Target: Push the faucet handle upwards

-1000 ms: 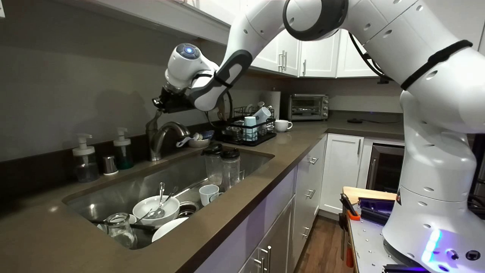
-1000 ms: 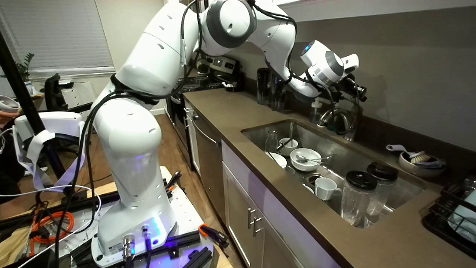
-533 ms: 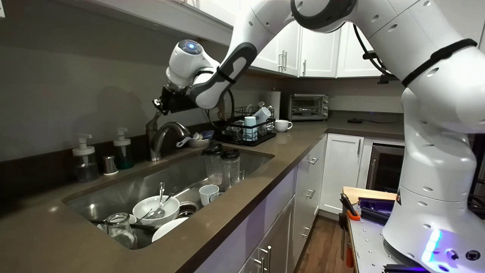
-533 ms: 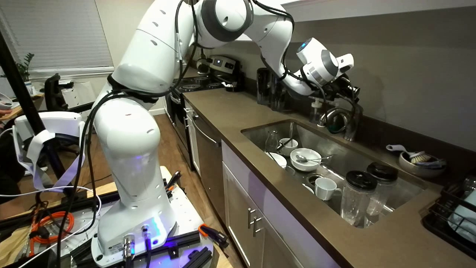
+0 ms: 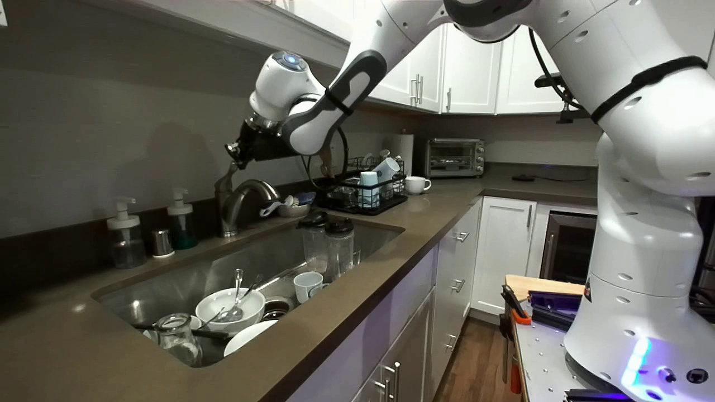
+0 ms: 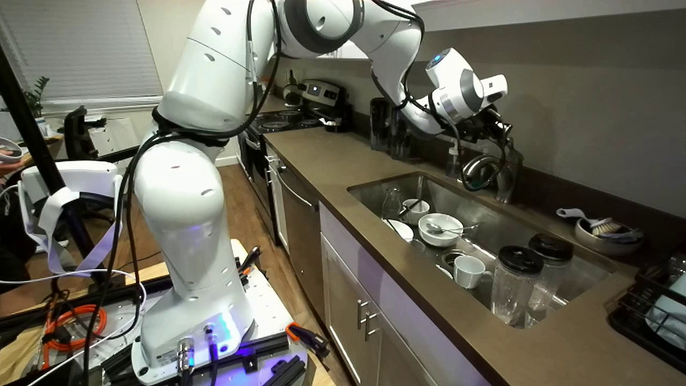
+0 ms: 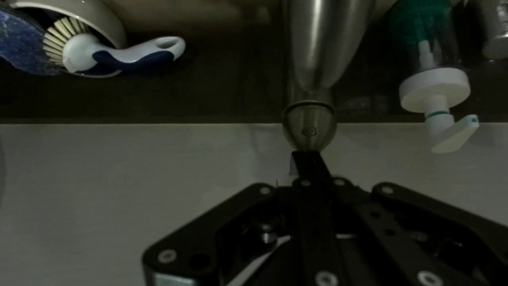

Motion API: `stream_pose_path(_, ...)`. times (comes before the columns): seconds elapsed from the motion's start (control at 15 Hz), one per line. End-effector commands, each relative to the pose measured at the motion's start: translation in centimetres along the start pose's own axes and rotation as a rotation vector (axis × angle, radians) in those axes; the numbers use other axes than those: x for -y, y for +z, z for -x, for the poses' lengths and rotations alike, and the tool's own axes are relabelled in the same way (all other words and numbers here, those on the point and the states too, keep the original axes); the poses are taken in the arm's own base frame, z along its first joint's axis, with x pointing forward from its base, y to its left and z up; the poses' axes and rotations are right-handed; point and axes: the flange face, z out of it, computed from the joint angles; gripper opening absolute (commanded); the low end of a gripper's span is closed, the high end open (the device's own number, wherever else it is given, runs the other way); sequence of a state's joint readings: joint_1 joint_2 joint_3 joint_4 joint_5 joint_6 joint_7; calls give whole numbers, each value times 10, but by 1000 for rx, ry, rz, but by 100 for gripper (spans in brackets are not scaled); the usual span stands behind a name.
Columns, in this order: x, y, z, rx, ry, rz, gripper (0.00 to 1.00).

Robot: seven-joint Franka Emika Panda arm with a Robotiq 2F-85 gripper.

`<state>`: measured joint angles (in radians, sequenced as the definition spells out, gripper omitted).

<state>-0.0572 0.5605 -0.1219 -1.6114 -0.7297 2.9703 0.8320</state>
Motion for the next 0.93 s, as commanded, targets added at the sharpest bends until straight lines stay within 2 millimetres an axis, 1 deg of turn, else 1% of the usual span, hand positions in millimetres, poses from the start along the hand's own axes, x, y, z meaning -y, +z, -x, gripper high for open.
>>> stream_pose_path(0.0, -3, -9, 1, 19, -4, -71, 4)
stream_pose_path(0.33, -10, -7, -9, -25, 9, -94, 4)
stream_pose_path(0.6, -16, -10, -17, -92, 14, -114, 4)
stream_pose_path(0.87, -20, -10, -15, -97, 6, -111, 4)
